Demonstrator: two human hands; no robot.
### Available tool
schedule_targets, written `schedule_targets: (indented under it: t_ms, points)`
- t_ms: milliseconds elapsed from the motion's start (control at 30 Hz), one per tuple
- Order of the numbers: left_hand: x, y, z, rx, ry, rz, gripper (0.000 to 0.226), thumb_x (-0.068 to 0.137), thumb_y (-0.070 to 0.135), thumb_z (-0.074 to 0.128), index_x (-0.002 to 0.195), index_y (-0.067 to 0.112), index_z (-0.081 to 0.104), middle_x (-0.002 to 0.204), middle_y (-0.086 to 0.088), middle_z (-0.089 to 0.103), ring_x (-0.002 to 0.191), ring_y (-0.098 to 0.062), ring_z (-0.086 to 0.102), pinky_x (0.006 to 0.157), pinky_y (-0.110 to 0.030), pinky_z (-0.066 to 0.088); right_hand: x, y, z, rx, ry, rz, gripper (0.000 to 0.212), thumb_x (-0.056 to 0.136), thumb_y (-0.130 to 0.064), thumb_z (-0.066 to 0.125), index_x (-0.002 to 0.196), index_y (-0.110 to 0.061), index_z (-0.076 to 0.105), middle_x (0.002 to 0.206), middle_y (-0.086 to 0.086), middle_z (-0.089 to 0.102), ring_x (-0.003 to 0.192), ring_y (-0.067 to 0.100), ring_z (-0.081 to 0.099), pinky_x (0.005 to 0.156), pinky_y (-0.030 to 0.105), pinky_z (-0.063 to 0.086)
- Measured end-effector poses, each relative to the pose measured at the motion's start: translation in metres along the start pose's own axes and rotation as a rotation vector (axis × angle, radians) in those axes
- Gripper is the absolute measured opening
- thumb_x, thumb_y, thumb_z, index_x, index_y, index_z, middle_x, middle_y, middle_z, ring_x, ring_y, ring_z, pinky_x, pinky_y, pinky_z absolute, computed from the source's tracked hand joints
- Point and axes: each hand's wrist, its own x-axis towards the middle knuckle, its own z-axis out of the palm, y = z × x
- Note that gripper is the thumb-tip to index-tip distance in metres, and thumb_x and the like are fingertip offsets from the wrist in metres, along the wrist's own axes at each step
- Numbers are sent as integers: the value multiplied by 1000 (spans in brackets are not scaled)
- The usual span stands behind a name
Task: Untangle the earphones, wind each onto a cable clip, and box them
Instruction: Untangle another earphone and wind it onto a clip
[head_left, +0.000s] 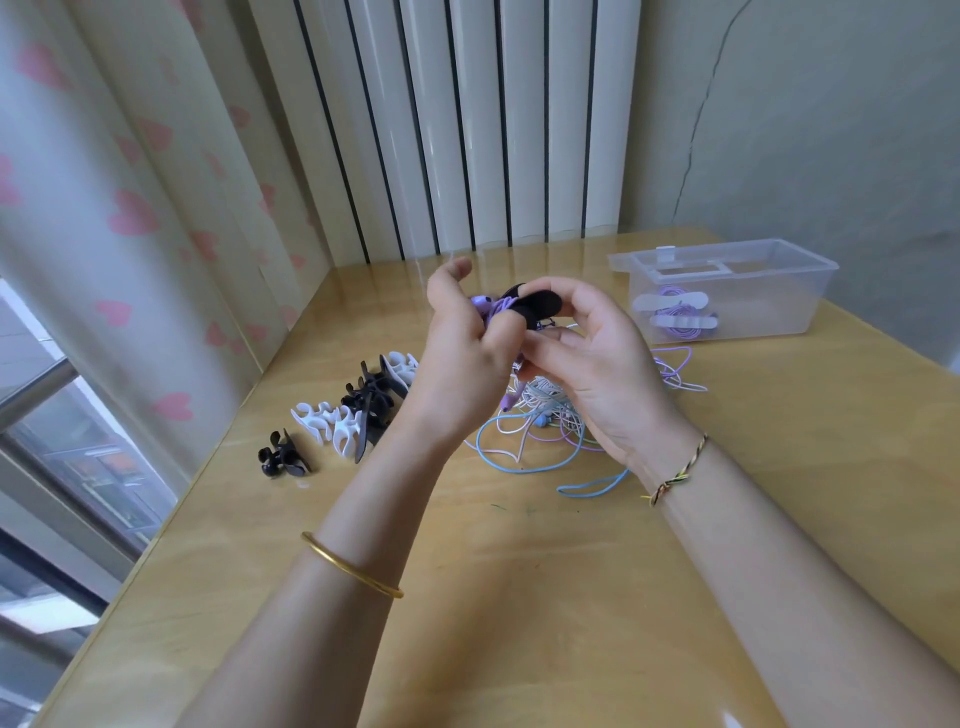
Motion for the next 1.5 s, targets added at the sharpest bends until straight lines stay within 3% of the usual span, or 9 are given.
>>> schedule_targets:
  t_ms: [267, 400, 500, 600, 700, 900, 1067, 1267, 1500]
  points:
    - [2, 2, 2, 84, 59, 46, 62, 83, 5, 39, 142, 13, 22, 95, 3, 56, 81, -16, 55, 77, -27, 49, -1, 0, -6, -2, 15, 18, 38, 74, 5, 65, 105, -16, 58, 81, -1, 63, 67, 21, 57, 52, 49, 42]
    - [1, 3, -2, 19, 33, -12, 56, 87, -6, 34, 138, 18, 29, 92, 4, 55, 69, -5, 52, 58, -9, 43, -1, -3, 0, -49, 7, 0, 40, 77, 12, 63, 107, -14, 55, 83, 18, 58, 70, 30, 53, 53, 58, 49]
    - [0, 7, -2, -171, -35, -103, 61, 73, 9, 42, 132, 18, 32, 95, 0, 58, 67, -7, 57, 57, -15, 45, -3, 2, 4, -96, 50, 2, 44, 75, 13, 68, 105, -17, 54, 87, 2, 64, 74, 33, 57, 60, 57, 52]
    - [1, 5, 1, -320, -47, -168, 64, 63, 19, 43, 127, 18, 37, 93, -4, 59, 81, -20, 61, 73, -30, 53, -4, 5, 8, -168, 113, -17, 46, 71, 0, 74, 105, -25, 54, 86, 0, 66, 78, 46, 59, 52, 56, 49]
    - [2, 4, 4, -397, -34, -206, 61, 66, 22, 53, 125, 17, 38, 105, -5, 60, 102, -25, 64, 95, -37, 49, 0, 6, 11, -306, 172, -83, 50, 70, -12, 74, 109, -36, 52, 103, 4, 64, 78, 35, 64, 62, 50, 55]
    - [5, 1, 4, -384, -47, -207, 62, 65, 13, 67, 120, 5, 40, 96, -7, 60, 73, -16, 63, 64, -23, 48, -7, 3, 2, -304, 133, -57, 72, 76, 9, 67, 129, -32, 40, 100, 4, 62, 77, 23, 65, 72, 49, 56]
    - [11, 8, 5, -560, 0, -252, 21, 81, -7, 49, 99, 2, 53, 78, -11, 61, 51, -13, 55, 46, -18, 37, -14, 1, -5, -118, 163, -6, 41, 81, 12, 62, 109, -14, 46, 112, 10, 57, 71, 16, 68, 65, 35, 59]
    - [18, 12, 5, -617, -39, -271, 24, 89, -7, 37, 96, 1, 58, 71, -9, 66, 56, -15, 57, 50, -20, 41, -4, -2, -18, -308, 80, 174, 19, 83, -3, 67, 93, -15, 56, 85, 11, 69, 60, 8, 60, 53, 13, 42]
    - [28, 8, -3, -551, 19, -327, 19, 89, -4, 42, 93, 5, 58, 81, -10, 61, 64, -16, 54, 53, -19, 46, 4, -22, -41, -380, 70, 173, 13, 91, -7, 57, 83, -15, 61, 53, -5, 58, 56, 12, 52, 60, 23, 44]
